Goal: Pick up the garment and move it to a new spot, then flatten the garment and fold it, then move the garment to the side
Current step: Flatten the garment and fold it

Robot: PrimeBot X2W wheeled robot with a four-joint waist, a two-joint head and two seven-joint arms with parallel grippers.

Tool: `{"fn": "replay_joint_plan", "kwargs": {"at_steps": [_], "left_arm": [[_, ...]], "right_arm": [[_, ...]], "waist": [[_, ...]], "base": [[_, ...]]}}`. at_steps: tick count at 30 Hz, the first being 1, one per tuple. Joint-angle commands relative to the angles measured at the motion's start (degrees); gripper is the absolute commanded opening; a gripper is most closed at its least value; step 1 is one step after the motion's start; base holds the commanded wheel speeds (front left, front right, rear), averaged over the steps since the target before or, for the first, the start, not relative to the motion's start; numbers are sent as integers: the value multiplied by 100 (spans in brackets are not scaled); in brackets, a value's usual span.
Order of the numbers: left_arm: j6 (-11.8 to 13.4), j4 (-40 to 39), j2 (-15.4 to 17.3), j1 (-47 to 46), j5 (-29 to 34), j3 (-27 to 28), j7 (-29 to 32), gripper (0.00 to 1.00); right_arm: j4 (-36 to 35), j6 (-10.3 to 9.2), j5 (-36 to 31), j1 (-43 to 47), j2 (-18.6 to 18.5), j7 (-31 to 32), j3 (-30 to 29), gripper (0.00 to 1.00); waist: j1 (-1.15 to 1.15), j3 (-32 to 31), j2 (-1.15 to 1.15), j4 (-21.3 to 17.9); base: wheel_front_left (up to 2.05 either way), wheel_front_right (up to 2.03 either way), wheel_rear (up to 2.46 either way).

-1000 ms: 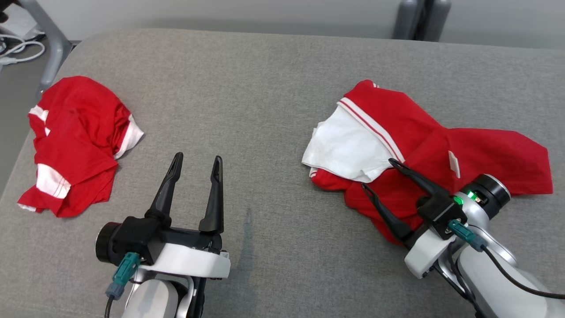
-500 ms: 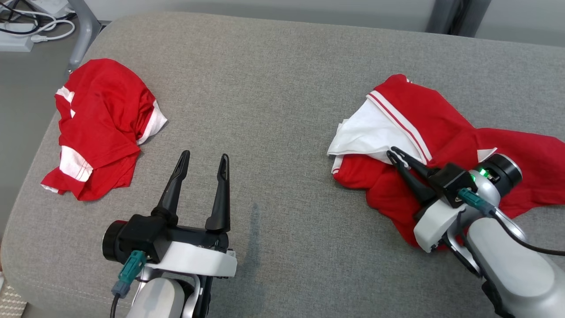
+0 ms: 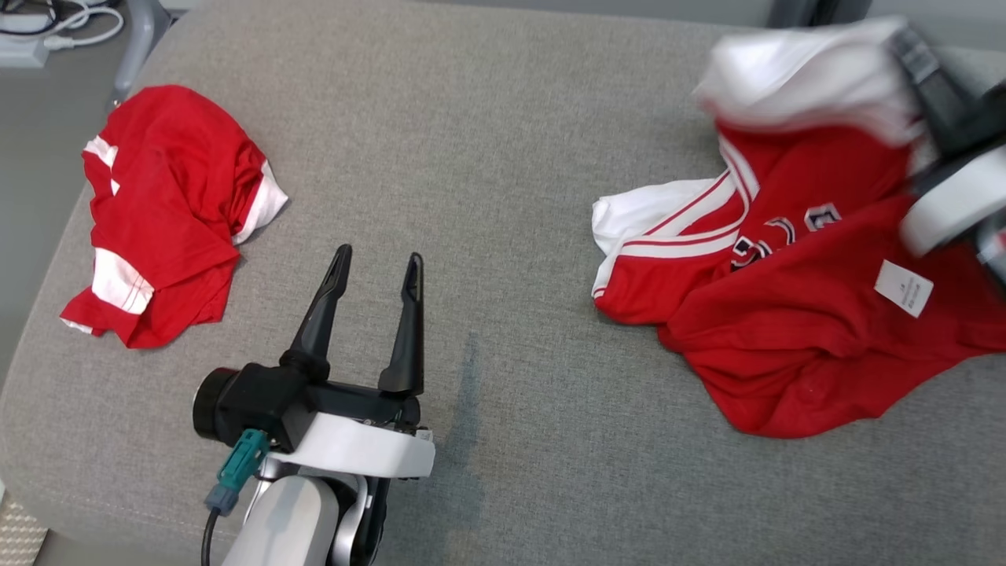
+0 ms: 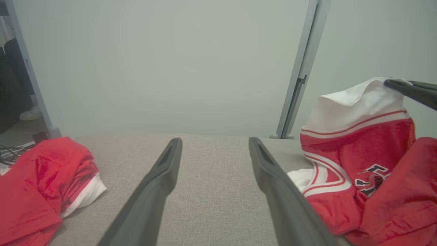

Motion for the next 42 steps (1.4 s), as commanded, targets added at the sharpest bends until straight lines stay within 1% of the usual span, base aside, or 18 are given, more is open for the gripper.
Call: {"fn": "replay_joint_plan", "kwargs": {"at_steps": [1,2,3,6,8,9,10,11,14,17,19,22,26,31,35,40,42], "left_arm": [[18,-17,19,-113,-35,-35,-18,100],[28,-19,20,-148,-47,-63,-18,100],[28,-19,20,-148,-47,-63,-18,100],[50,-20,18,-238,-94,-170,-18,100],[67,-27,20,-290,-107,-226,-18,100],[72,-31,20,-309,-121,-246,-18,100],[86,-30,18,-329,-135,-266,-18,100],[98,-25,18,-351,-140,-281,-18,100],[116,0,18,-379,-120,-275,-18,100],[96,40,16,-389,-53,-242,-18,100],[74,57,21,-399,-25,-203,-18,100],[45,81,21,-378,34,-121,-18,100],[-18,123,20,-287,147,25,-18,100],[-112,157,20,-219,232,208,-18,100],[-212,213,21,-163,330,309,-18,100],[-311,286,19,-123,407,403,-17,100],[-357,361,19,-106,433,419,-17,100]], "right_arm": [[169,-4,173,-252,-125,98,-164,0],[289,-4,220,-411,-215,154,-215,0],[289,-4,220,-411,-215,154,-215,0],[703,-4,251,-890,-493,224,-308,0],[1028,-4,268,-1174,-591,171,-414,0],[1212,-4,240,-1320,-620,110,-507,14],[1351,-4,173,-1432,-620,43,-571,86],[1501,-4,172,-1508,-565,-3,-620,100],[1734,-4,134,-1685,-390,-171,-590,100],[1829,-4,243,-1580,-178,-264,-512,100],[1806,-4,273,-1407,-35,-287,-353,100],[1588,-4,447,-1130,139,-315,-149,100],[886,-4,663,-573,327,-307,-58,100],[-167,-4,814,316,541,-311,-276,100],[-953,-4,560,1108,758,-311,-593,100],[-1730,-4,290,2086,1245,-312,-1123,100],[-1919,-4,209,2396,1446,-311,-1276,100]], "waist": [[0,153,0,60],[0,210,0,82],[0,210,0,82],[0,356,0,155],[0,430,0,190],[0,465,0,199],[0,494,0,204],[0,508,0,206],[0,512,0,138],[0,449,0,-13],[0,362,0,-137],[0,197,0,-364],[0,-48,0,-734],[0,-338,0,-1164],[0,-504,0,-1469],[0,-621,0,-1786],[0,-625,0,-1915]], "base": [[0,0,0],[0,0,0],[0,0,0],[0,0,0],[0,0,0],[0,0,0],[0,0,0],[0,0,0],[0,0,0],[0,0,0],[0,0,0],[0,0,0],[0,0,0],[0,0,0],[0,0,0],[0,0,0],[0,0,0]]}}
